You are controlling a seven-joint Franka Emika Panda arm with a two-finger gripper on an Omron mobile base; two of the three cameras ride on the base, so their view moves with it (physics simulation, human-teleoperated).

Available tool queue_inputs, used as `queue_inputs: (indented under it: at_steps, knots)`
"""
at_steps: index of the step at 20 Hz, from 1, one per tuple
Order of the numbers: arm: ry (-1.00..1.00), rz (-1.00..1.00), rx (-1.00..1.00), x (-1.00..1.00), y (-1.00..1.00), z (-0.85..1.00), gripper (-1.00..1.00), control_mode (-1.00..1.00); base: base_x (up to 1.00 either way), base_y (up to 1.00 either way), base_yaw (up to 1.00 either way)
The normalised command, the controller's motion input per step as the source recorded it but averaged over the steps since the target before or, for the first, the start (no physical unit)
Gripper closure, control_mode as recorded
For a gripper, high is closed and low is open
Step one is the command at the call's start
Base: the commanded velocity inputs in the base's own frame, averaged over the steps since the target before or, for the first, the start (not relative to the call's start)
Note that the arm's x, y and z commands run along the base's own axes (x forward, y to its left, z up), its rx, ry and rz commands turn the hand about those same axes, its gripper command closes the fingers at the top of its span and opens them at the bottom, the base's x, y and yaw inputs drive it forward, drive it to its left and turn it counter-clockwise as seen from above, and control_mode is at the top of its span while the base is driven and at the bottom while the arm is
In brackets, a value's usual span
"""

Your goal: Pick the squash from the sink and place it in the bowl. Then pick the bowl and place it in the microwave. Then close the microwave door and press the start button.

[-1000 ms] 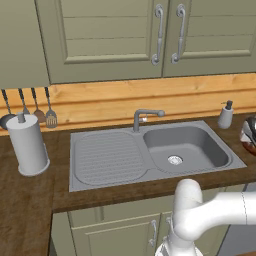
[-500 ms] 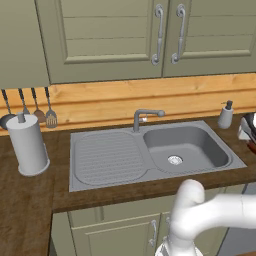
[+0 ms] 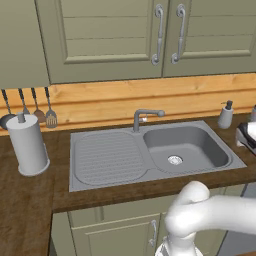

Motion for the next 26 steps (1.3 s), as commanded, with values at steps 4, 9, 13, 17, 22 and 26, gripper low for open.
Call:
queue_inputs:
  at_steps: [4, 9, 13, 17, 22, 26]
  knots:
    - [0.13, 0.06, -0.01, 0.25, -0.23, 0.07, -1.00, -1.00, 0.00, 0.00, 0.00]
    - [0.10, 0.04, 0.00, 0.10, -0.14, 0.04, -1.00, -1.00, 0.00, 0.00, 0.00]
    - [0.20, 0.04, 0.00, 0.27, -0.04, 0.04, -1.00, -1.00, 0.00, 0.00, 0.00]
    - [0.05, 0.04, 0.00, 0.35, -0.04, -0.02, -1.00, -1.00, 0.00, 0.00, 0.00]
    - [0.01, 0.06, 0.00, 0.29, -0.14, -0.01, -1.00, -1.00, 0.00, 0.00, 0.00]
    - [0.02, 0.04, 0.00, 0.02, -0.05, -0.13, -1.00, -1.00, 0.00, 0.00, 0.00]
